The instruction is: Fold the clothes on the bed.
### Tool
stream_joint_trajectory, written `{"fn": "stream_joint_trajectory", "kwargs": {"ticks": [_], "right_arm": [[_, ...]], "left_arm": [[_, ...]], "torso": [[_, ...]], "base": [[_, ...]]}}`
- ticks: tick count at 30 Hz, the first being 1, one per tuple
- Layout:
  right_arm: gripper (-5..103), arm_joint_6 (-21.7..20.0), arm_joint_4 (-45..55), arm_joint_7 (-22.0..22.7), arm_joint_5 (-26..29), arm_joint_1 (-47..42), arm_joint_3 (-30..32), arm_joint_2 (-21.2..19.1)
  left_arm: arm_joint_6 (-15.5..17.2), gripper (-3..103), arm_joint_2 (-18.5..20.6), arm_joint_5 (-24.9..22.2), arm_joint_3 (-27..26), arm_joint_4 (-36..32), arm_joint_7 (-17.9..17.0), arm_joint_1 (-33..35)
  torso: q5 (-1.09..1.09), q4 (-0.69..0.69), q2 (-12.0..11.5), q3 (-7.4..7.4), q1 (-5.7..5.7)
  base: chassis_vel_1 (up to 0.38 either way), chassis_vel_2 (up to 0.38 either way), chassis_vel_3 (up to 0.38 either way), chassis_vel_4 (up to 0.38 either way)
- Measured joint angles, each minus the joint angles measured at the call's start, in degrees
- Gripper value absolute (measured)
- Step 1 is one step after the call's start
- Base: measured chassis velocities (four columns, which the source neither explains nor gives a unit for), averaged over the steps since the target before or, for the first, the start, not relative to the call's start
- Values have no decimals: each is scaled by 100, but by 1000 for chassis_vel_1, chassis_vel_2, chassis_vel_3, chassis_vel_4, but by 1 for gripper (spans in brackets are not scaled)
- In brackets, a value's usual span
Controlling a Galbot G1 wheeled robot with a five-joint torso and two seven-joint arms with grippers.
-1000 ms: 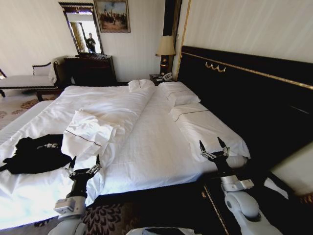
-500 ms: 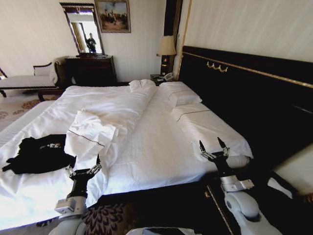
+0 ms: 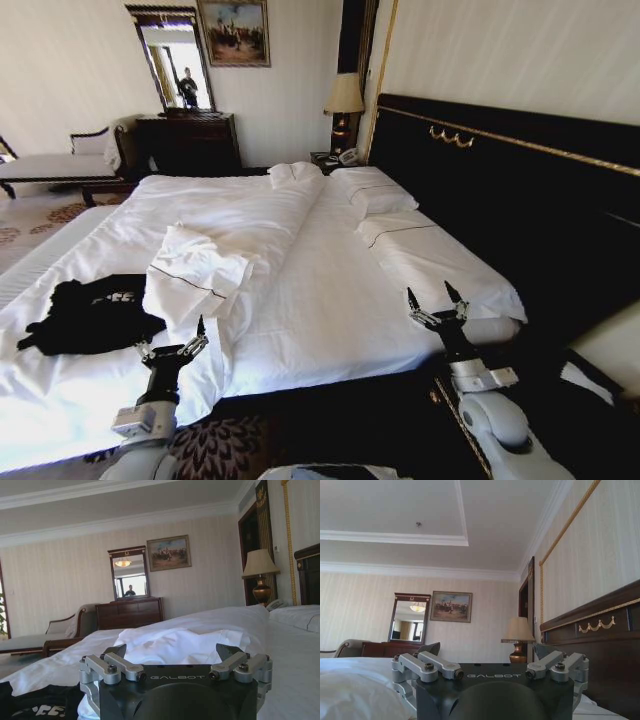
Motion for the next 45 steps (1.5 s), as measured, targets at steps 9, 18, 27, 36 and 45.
{"fn": "stream_joint_trajectory", "kwargs": {"ticks": [9,18,27,36,45], "right_arm": [[100,0,9,3,-2,-5,0,8],[100,5,14,3,-7,-16,2,17],[100,11,28,3,-13,-26,3,29],[100,19,46,3,-28,-50,6,35],[100,23,47,2,-40,-55,6,37]], "left_arm": [[-9,100,-5,1,1,-8,2,7],[-22,100,-16,10,3,-14,2,18],[-32,100,-22,20,9,-20,2,30],[-38,100,-20,26,9,-39,3,47],[-39,100,-5,25,4,-47,7,56]], "torso": [[0,0,0,0,0],[-1,0,0,0,0],[0,0,0,0,0],[0,1,0,0,0],[0,1,0,0,0]], "base": [[85,93,-85,-80],[103,111,-105,-104],[86,84,-82,-85],[99,89,-91,-91],[93,83,-75,-72]]}}
